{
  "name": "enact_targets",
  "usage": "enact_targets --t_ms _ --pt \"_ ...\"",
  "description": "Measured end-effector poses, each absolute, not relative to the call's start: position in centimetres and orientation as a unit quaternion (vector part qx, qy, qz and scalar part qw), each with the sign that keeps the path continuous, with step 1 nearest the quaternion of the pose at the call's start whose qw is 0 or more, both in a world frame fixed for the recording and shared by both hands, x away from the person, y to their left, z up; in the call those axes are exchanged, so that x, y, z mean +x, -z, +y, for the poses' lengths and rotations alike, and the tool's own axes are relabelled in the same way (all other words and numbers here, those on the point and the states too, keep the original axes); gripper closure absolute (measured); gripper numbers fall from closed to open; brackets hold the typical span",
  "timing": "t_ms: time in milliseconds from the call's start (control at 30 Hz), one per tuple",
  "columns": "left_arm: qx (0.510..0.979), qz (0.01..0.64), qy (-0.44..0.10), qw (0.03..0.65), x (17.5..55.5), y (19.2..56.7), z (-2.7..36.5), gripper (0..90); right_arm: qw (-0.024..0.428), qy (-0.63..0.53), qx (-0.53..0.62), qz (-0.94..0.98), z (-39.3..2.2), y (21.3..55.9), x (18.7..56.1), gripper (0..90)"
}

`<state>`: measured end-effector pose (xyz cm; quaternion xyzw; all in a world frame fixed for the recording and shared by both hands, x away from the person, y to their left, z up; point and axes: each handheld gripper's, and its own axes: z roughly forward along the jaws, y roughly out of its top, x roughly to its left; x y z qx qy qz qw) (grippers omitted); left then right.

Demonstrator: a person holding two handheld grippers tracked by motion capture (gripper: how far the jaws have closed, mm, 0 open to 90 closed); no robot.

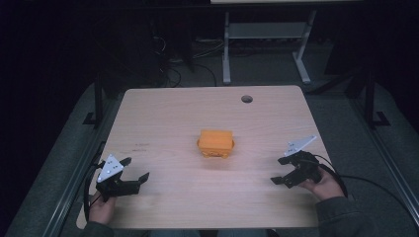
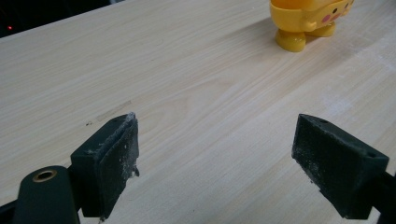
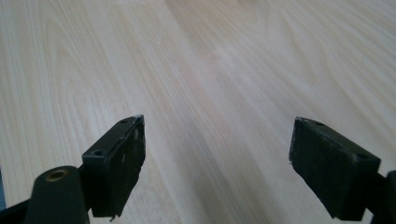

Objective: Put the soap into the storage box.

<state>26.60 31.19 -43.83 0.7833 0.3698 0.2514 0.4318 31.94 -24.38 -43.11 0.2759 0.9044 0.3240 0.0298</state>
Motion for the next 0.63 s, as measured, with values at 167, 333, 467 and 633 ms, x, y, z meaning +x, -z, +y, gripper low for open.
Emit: enact_targets --t_ms 167,333,467,633 --pt "0.784 0.37 -0.25 0.431 26.6 43.9 31.1 14.2 0.03 -0.326 0.285 0.901 -25.2 43.7 31.0 18.1" --pt "0.785 0.369 -0.251 0.429 26.6 43.9 31.1 14.2 0.037 -0.325 0.293 0.899 -25.9 44.4 29.3 17.8" --pt "0.786 0.369 -0.25 0.428 26.6 44.0 31.1 14.2 0.048 -0.326 0.302 0.895 -26.1 44.8 27.9 16.8" --pt "0.788 0.368 -0.249 0.427 26.7 44.0 31.0 14.2 0.053 -0.322 0.31 0.893 -26.1 45.3 26.4 14.4"
